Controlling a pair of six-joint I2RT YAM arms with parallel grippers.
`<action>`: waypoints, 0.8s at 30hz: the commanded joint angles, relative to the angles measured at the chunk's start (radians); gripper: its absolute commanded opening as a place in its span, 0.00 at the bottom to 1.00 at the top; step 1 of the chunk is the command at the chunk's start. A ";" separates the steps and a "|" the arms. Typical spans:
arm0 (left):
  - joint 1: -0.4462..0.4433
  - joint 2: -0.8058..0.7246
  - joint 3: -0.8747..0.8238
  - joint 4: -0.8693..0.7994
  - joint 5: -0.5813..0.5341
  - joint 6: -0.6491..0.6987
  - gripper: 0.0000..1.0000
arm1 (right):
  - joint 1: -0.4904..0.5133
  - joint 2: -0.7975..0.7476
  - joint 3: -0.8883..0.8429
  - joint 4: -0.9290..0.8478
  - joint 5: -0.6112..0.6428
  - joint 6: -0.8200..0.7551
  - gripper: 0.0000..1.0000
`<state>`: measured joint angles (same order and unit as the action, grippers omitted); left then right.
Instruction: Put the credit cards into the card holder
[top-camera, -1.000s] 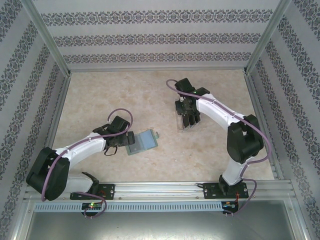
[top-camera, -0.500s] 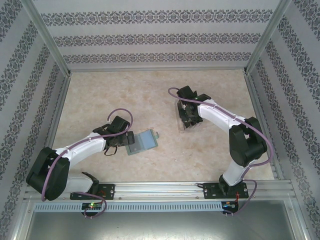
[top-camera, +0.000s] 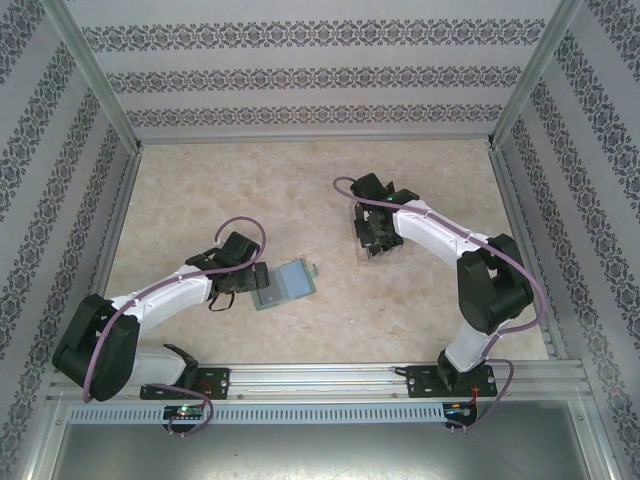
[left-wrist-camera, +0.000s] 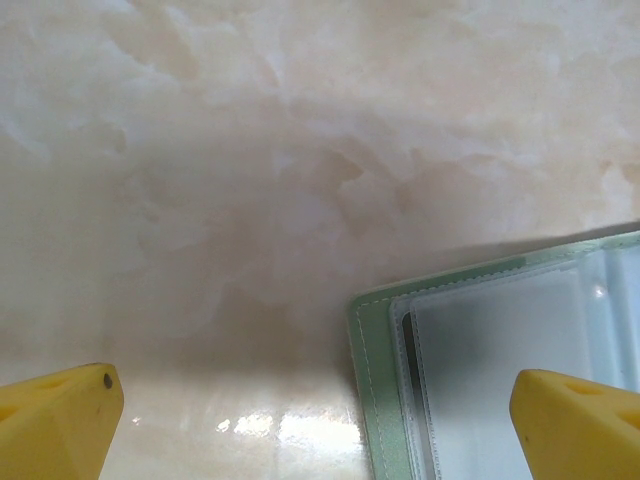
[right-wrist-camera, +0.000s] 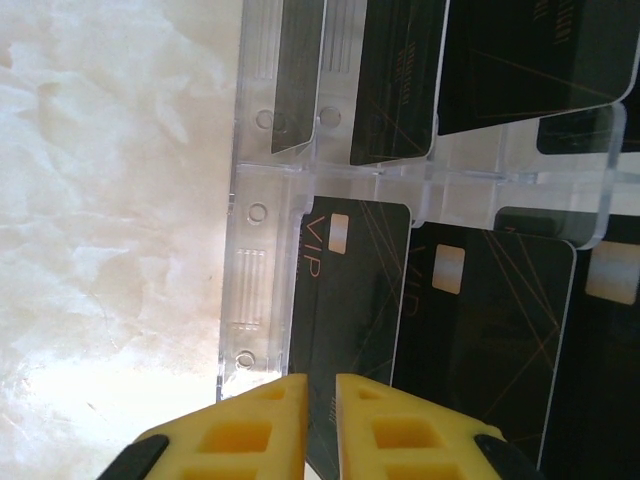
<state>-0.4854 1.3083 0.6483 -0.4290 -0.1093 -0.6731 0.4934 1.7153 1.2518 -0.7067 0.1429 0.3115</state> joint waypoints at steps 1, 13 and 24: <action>-0.013 0.006 0.003 0.019 -0.017 0.010 1.00 | 0.005 -0.036 -0.003 -0.012 0.036 0.006 0.20; -0.013 0.011 0.000 0.033 -0.015 0.009 1.00 | 0.025 -0.031 0.028 -0.065 0.123 -0.005 0.29; -0.014 0.004 -0.004 0.035 -0.022 0.015 1.00 | 0.048 0.042 0.052 -0.084 0.146 -0.006 0.29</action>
<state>-0.4854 1.3121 0.6483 -0.4133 -0.1093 -0.6727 0.5282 1.7351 1.2762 -0.7593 0.2577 0.3134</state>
